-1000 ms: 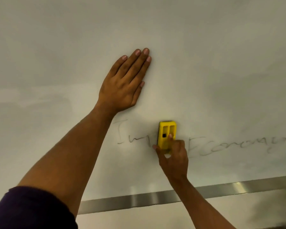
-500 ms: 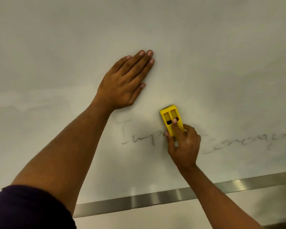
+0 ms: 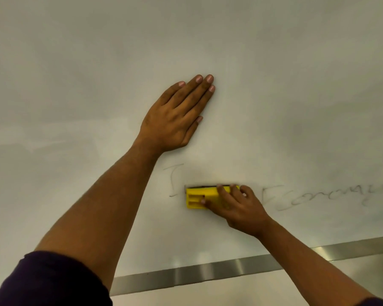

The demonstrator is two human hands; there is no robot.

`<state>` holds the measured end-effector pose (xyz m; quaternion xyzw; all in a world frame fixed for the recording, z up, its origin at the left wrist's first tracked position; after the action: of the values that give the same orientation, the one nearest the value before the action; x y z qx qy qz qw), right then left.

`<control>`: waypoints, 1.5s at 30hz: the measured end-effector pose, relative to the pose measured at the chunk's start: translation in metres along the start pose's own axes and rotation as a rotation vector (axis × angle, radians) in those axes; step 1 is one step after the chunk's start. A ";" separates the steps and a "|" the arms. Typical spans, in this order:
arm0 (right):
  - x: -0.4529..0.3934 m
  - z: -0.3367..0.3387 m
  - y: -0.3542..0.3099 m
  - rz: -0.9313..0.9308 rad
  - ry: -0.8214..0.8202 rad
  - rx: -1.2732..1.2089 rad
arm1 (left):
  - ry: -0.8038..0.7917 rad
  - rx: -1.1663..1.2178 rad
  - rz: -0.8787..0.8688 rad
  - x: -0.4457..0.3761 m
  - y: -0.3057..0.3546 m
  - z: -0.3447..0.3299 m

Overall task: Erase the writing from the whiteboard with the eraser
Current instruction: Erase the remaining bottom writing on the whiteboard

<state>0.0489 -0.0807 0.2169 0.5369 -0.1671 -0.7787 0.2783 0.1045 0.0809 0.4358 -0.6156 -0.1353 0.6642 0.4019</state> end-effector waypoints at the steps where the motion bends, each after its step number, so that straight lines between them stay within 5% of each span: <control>1: 0.005 0.001 0.000 0.017 -0.009 0.011 | 0.000 0.001 -0.001 0.000 0.000 0.000; 3: 0.003 -0.001 0.019 -0.204 0.032 0.006 | 0.011 -0.007 0.001 0.001 0.000 0.000; 5: 0.002 0.002 0.051 -0.719 0.154 -0.087 | 0.014 -0.013 0.003 0.000 -0.001 0.000; 7: 0.005 0.003 0.041 -0.996 0.235 -0.165 | 0.011 -0.012 0.006 0.000 0.000 0.000; 11: 0.006 -0.005 -0.039 -0.777 0.040 -0.372 | 0.022 -0.002 0.005 0.000 0.001 0.003; 13: 0.005 -0.007 -0.028 -1.011 0.040 -0.502 | 0.023 -0.011 0.005 0.000 0.000 0.003; 16: -0.001 -0.004 -0.005 -1.443 0.292 -0.667 | 0.018 -0.023 -0.004 0.000 0.000 0.001; 22: 0.021 -0.007 -0.060 -1.559 0.118 -0.941 | 0.021 -0.016 -0.009 0.000 0.000 0.000; 26: 0.004 0.002 0.019 -1.723 0.496 -0.801 | 0.032 -0.031 -0.013 0.000 -0.002 -0.001; 29: -0.002 0.010 0.024 -1.553 0.428 -0.763 | 0.029 -0.020 -0.015 0.000 0.001 -0.001; 33: 0.002 0.006 -0.018 -0.878 0.088 -0.475 | 0.024 -0.009 -0.012 0.000 0.001 0.001; 38: -0.024 0.012 0.028 -1.012 0.277 -0.361 | 0.019 -0.003 -0.019 -0.001 0.000 0.002; 43: -0.021 0.007 -0.034 -0.078 0.003 -0.155 | -0.013 0.015 -0.018 0.000 -0.002 0.004; 45: -0.022 0.004 -0.020 -0.208 0.019 -0.135 | -0.012 0.008 -0.017 0.001 -0.003 0.003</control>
<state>0.0460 -0.0516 0.2237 0.5389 -0.0548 -0.8077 0.2330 0.1032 0.0839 0.4374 -0.6088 -0.1406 0.6650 0.4092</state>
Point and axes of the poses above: each hand's wrist, its own x-axis away from the middle knuckle, its own z-axis out of the back of the hand, y = z × x, the point moved 6 cm from there along -x, towards the middle knuckle, and after that the axes turned 3 degrees about -z, right-handed, at the moved point
